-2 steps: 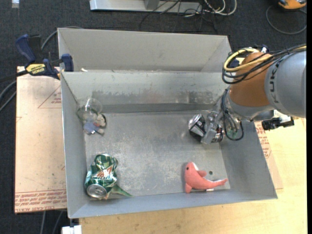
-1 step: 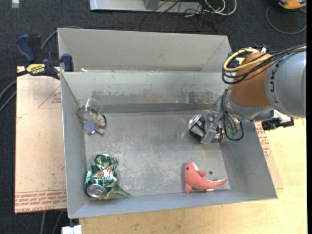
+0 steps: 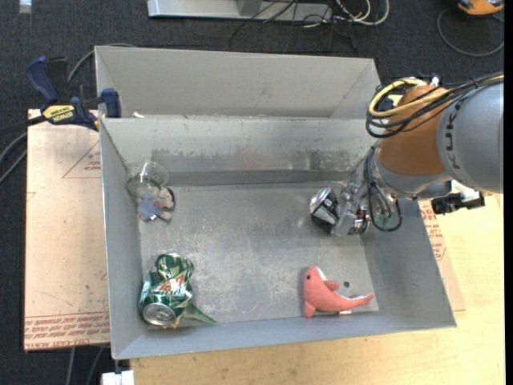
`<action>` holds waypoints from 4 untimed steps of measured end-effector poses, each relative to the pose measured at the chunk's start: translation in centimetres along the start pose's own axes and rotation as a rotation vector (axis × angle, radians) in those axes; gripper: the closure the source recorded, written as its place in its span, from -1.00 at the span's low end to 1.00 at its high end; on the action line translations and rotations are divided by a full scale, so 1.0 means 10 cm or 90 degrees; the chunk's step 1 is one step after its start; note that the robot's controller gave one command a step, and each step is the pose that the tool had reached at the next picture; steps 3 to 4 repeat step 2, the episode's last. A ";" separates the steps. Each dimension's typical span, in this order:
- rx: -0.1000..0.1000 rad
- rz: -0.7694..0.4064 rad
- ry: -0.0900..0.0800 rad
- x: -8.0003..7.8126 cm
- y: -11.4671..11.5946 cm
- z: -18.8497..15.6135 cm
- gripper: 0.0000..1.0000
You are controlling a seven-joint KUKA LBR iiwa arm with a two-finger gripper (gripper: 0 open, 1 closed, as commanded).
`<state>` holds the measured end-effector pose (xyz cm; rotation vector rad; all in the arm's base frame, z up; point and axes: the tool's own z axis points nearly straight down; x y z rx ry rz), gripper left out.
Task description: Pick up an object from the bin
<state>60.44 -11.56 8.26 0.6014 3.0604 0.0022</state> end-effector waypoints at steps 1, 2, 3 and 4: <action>-0.005 -0.293 -0.008 0.11 -0.14 0.07 1.00; -0.005 -0.293 -0.007 0.12 -0.14 0.08 1.00; -0.005 -0.293 -0.007 0.12 -0.14 0.08 1.00; -0.005 -0.293 -0.007 0.12 -0.14 0.08 1.00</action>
Offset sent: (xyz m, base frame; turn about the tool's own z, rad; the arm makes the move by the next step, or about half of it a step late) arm 0.0000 0.0000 0.0000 0.0000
